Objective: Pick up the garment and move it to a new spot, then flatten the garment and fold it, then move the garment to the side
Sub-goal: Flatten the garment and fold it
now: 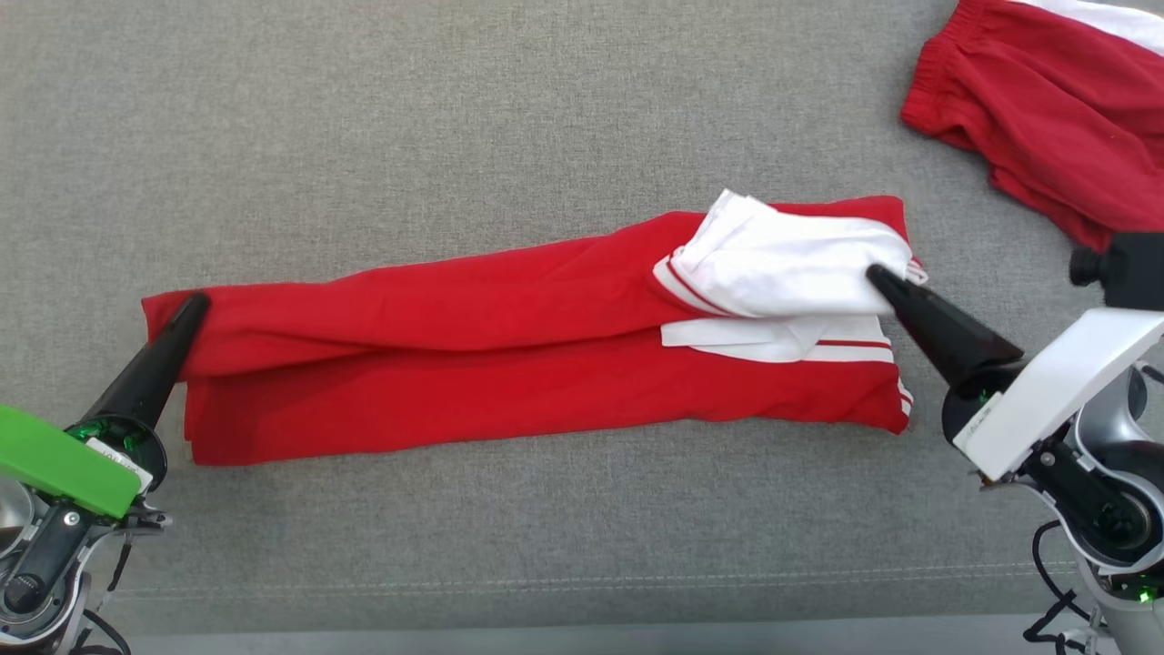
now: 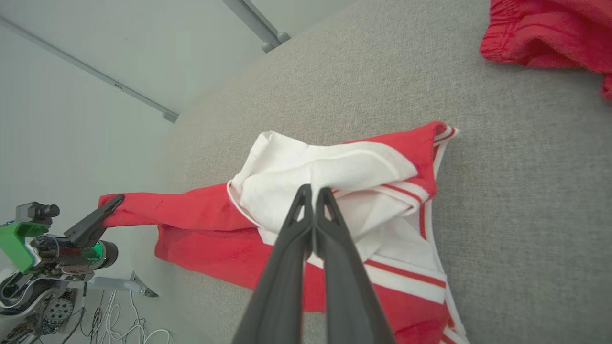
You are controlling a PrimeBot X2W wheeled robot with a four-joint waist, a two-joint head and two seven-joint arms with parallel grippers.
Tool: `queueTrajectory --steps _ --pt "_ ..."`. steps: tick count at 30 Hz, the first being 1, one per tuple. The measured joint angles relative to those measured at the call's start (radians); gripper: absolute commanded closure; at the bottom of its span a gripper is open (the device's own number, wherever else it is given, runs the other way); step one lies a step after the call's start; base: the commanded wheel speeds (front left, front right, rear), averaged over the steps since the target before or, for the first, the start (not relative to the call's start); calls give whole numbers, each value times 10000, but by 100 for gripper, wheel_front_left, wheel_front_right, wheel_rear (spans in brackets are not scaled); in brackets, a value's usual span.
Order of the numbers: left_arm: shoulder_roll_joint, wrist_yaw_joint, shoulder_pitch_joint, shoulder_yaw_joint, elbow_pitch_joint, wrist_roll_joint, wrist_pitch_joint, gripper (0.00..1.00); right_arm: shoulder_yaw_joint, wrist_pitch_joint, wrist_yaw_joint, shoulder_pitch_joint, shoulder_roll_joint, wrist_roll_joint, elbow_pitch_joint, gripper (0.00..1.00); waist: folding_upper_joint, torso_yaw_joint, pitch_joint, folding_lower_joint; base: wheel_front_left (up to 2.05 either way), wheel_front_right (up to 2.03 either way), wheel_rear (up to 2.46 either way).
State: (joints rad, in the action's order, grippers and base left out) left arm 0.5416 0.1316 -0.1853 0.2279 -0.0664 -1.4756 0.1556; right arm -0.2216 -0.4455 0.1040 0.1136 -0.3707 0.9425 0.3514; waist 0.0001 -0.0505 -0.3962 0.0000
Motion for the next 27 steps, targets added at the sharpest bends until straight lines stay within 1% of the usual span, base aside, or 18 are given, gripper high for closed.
queueTrajectory --steps 11,27 --pt "79 0 69 238 100 -46 -82 100 -84 -146 48 -230 0 23 96 100 0 29 -242 0 0 0 0" --pt "316 0 120 326 290 -105 -259 100 134 -477 119 -454 -121 174 384 100 0 82 -38 0 0 0 0"
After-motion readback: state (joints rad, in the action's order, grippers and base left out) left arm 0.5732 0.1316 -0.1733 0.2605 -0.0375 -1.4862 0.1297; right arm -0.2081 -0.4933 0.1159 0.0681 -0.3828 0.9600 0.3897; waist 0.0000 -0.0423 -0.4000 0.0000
